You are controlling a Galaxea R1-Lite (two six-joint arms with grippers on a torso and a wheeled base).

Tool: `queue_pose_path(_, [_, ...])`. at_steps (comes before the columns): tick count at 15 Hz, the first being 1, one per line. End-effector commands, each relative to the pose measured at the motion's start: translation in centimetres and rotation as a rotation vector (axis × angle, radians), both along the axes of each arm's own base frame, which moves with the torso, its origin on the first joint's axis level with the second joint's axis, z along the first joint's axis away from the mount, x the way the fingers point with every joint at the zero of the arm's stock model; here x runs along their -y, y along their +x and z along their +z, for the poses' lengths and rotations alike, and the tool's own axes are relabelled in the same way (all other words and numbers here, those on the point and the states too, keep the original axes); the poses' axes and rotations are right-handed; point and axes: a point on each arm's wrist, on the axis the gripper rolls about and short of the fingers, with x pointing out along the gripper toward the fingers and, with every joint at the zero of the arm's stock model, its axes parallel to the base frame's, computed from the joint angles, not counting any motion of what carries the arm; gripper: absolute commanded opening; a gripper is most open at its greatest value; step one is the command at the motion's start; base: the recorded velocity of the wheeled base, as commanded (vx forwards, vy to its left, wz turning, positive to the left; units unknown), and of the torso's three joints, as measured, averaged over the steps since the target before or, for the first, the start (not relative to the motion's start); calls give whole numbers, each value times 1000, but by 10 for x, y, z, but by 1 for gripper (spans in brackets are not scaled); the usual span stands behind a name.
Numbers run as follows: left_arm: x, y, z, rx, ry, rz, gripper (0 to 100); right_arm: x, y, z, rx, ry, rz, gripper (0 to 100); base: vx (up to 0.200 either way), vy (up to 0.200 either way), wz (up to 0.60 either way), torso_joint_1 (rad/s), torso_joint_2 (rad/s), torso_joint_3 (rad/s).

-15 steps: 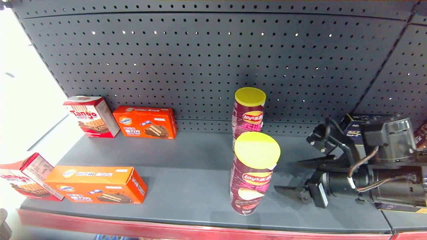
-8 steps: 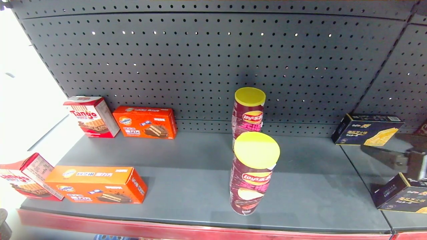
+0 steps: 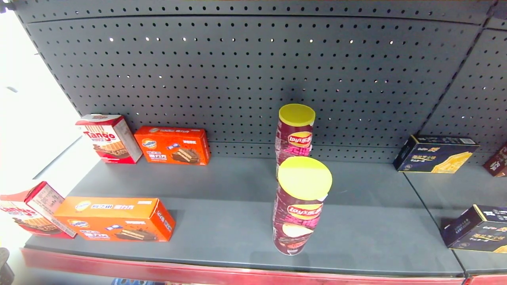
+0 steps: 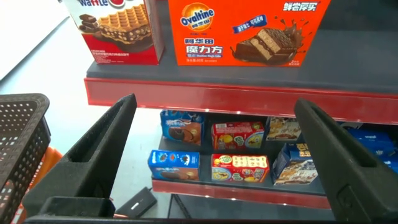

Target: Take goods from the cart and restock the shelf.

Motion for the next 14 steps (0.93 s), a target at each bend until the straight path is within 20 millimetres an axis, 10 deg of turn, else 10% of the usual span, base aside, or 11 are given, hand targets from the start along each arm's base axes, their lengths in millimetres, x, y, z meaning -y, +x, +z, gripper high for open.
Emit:
queue_pose_path(1, [0, 0, 0, -2, 0, 0, 100, -1, -26, -58, 84, 52, -179, 100, 0, 0, 0, 0, 0, 0])
queue_pose_path(6, [0, 0, 0, -2, 2, -2, 100, -1, -22, -91, -97, 128, -175, 100, 0, 0, 0, 0, 0, 0])
queue_pose_path(14, [0, 0, 0, -1, -12, 14, 100, 0, -21, -89, -106, 131, -100, 100, 0, 0, 0, 0, 0, 0])
